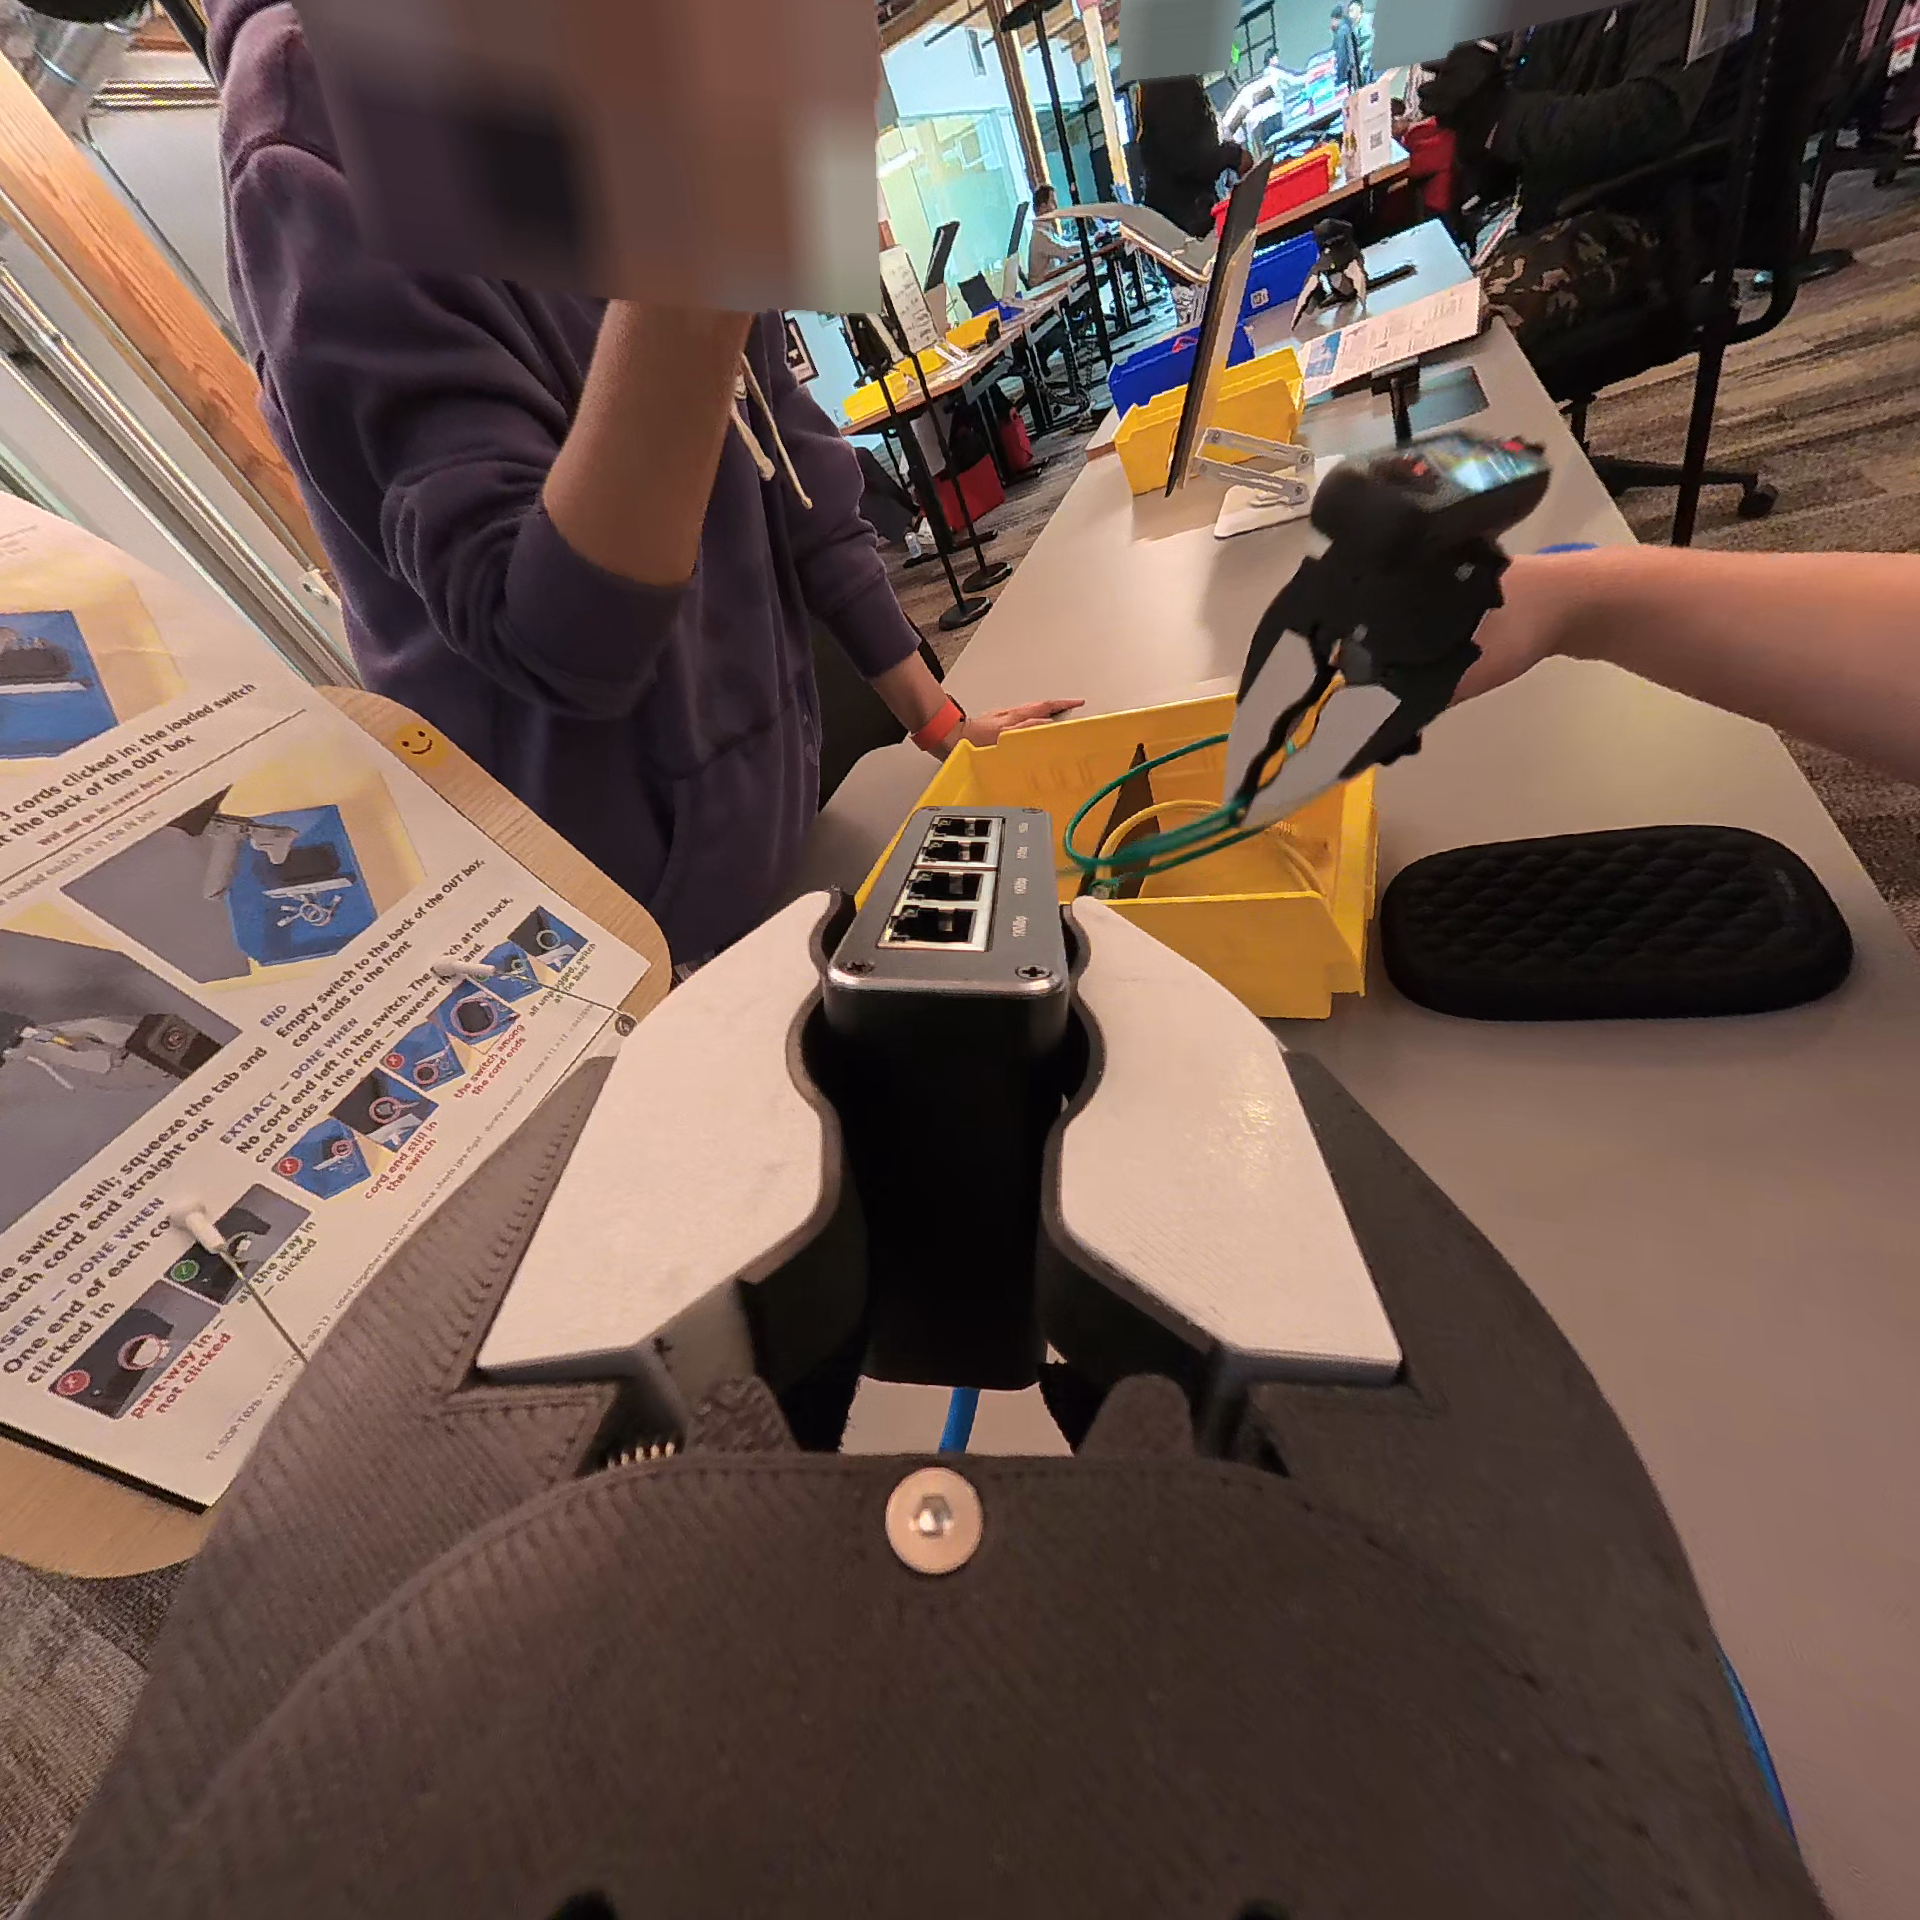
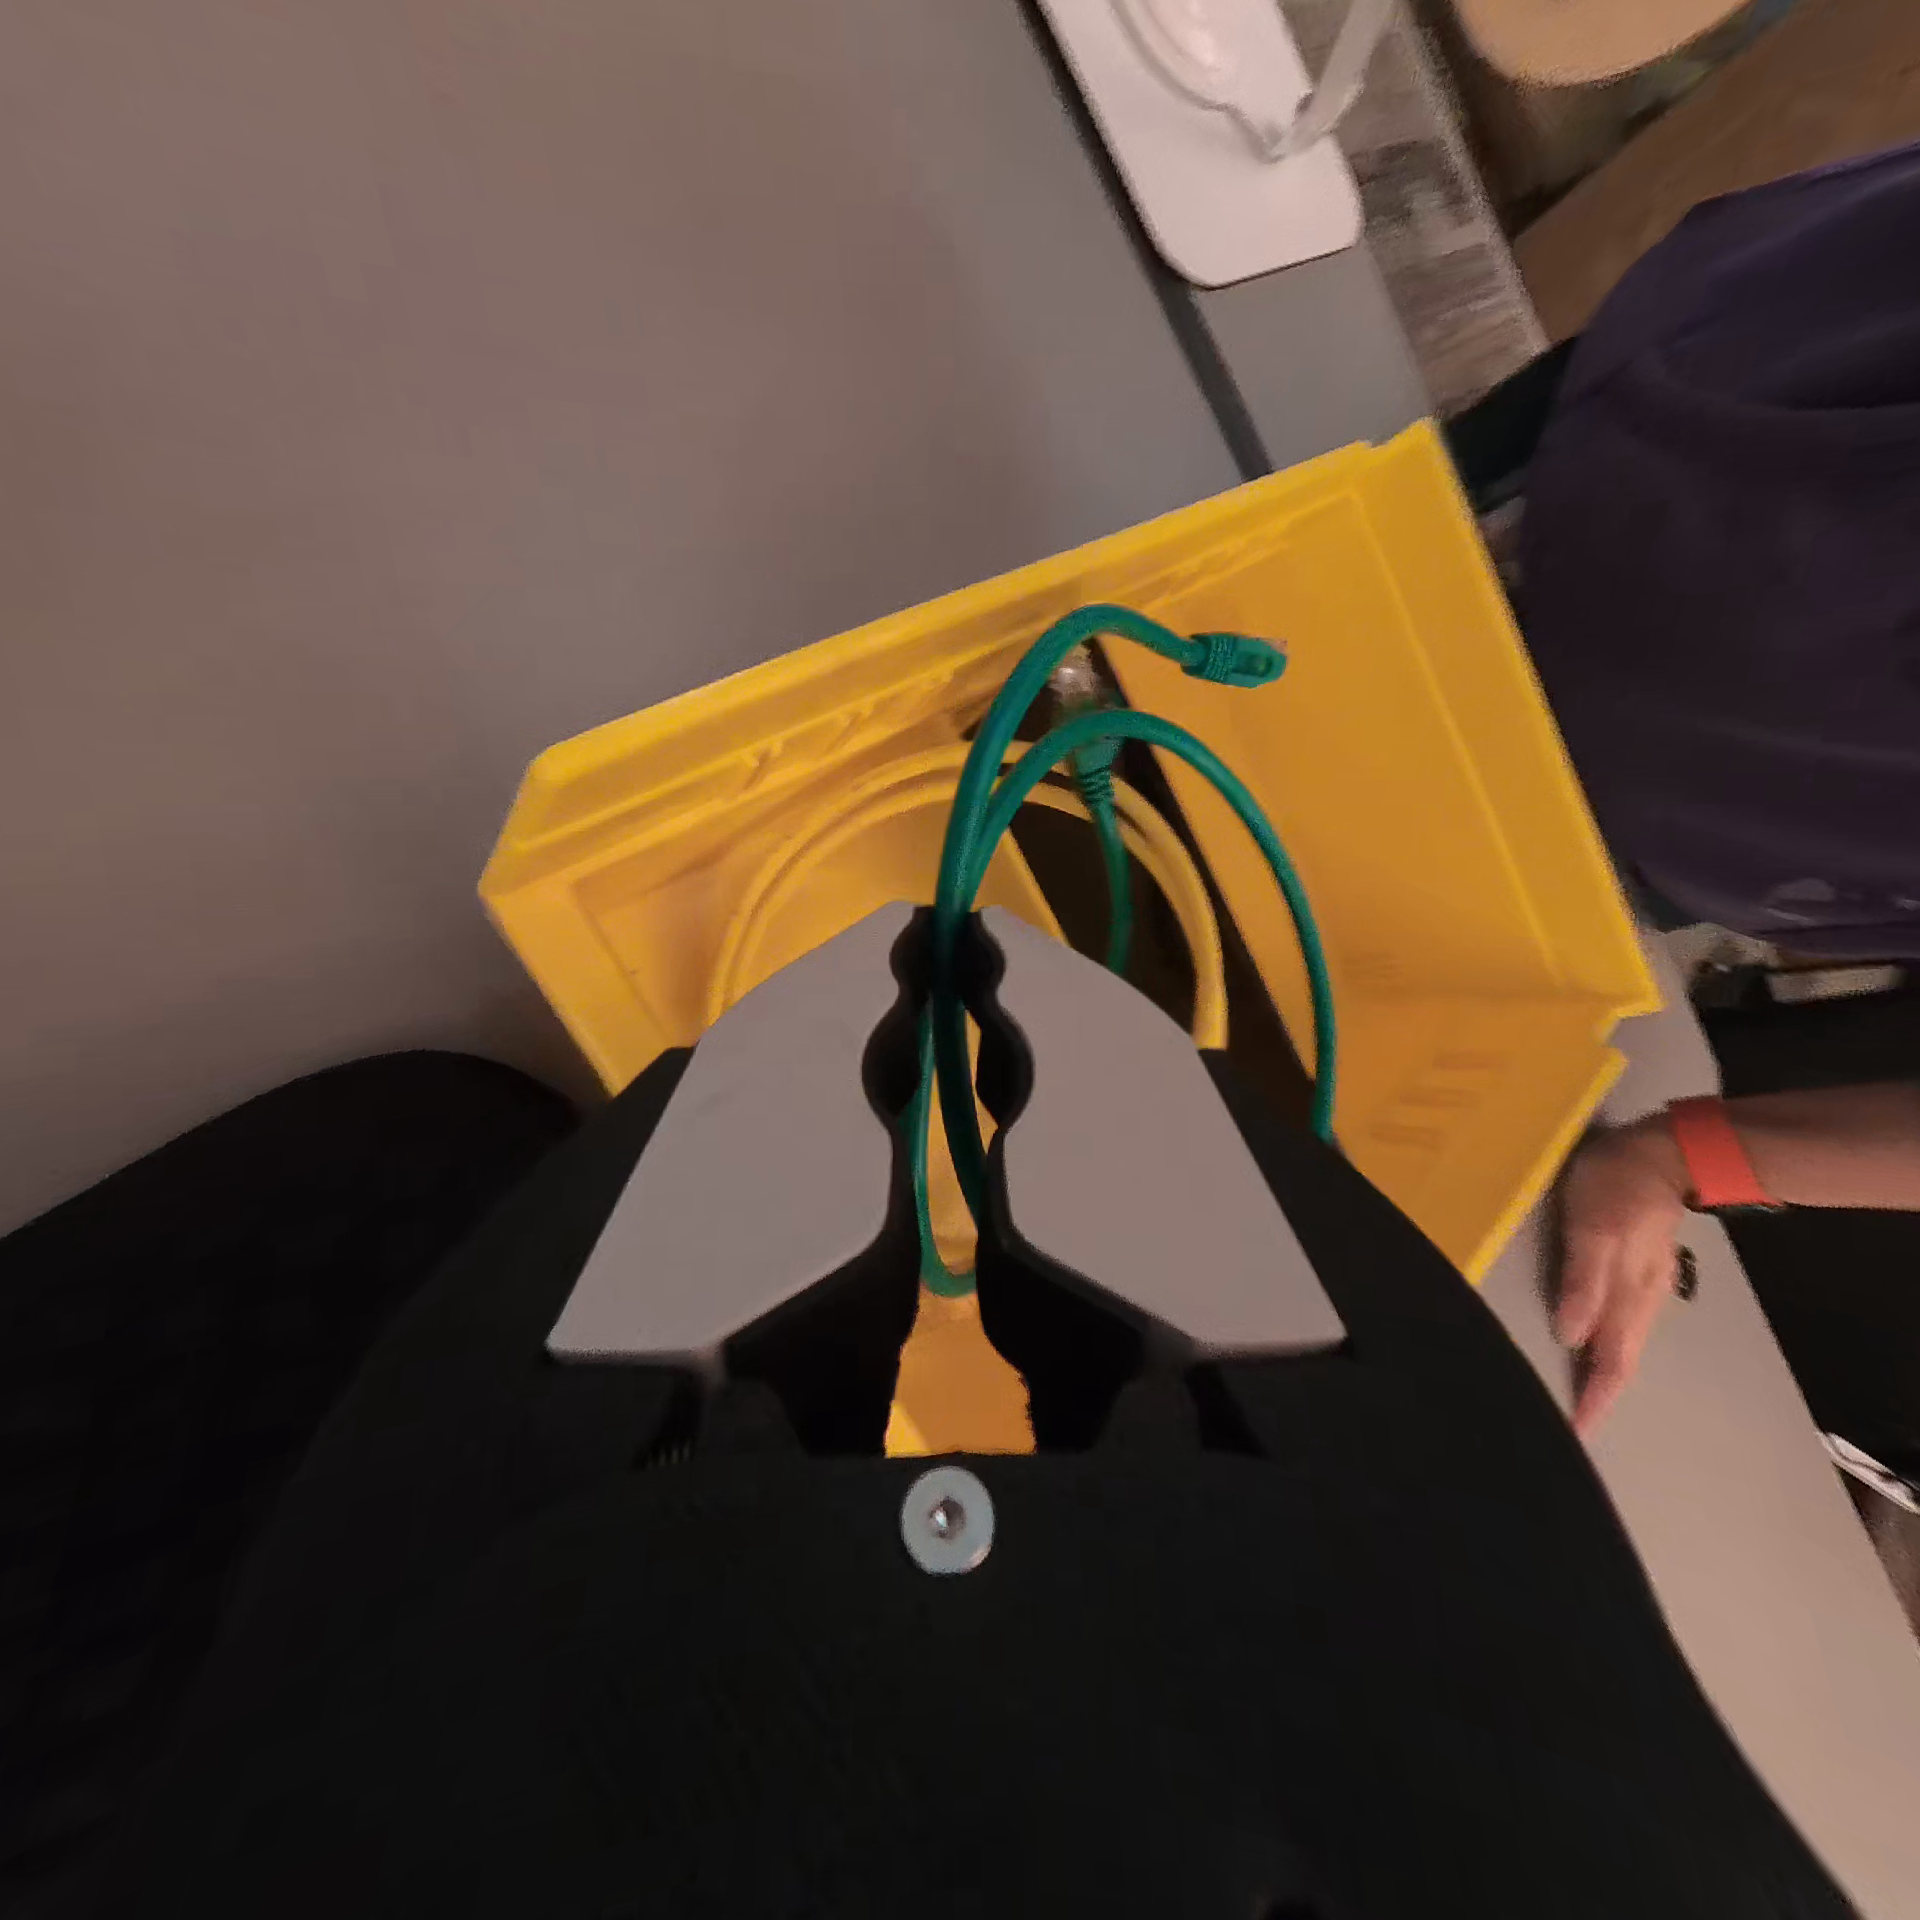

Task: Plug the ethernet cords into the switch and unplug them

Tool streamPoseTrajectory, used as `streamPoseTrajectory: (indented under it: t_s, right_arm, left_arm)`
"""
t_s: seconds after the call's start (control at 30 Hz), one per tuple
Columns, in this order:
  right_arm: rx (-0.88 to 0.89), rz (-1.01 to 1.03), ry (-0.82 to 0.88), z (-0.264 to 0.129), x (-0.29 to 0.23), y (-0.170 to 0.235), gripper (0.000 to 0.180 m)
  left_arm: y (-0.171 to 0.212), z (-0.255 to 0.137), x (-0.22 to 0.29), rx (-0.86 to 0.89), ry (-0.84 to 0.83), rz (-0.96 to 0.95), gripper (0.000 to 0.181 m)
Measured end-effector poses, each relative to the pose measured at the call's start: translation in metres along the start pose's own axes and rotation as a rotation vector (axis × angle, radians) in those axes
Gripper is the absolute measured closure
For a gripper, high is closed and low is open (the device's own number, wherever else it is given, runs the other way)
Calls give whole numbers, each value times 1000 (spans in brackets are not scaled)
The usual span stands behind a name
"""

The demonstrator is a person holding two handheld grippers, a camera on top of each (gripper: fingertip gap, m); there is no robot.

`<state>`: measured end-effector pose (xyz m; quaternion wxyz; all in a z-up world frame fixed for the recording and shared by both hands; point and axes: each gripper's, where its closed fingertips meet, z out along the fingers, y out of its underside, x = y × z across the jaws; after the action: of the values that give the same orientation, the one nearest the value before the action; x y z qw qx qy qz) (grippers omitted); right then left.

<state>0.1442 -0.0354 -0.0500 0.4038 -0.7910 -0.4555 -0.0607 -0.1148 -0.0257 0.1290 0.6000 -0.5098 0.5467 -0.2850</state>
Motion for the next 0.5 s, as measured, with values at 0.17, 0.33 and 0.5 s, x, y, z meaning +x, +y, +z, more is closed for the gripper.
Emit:
streamPoseTrajectory:
  t_s: [0.17, 0.33, 0.5]
  right_arm:
    - [-28, -9, 41, -12, 9, 9, 174]
    - [-54, 67, -113, 22, -9, 15, 173]
    - [-155, 148, -221, 59, -22, 37, 173]
  left_arm:
    - [-1, -2, -2, 8, -3, -8, 145]
    - [1, 0, -2, 1, -2, -9, 145]
    - [3, 2, -3, -4, -15, -21, 145]
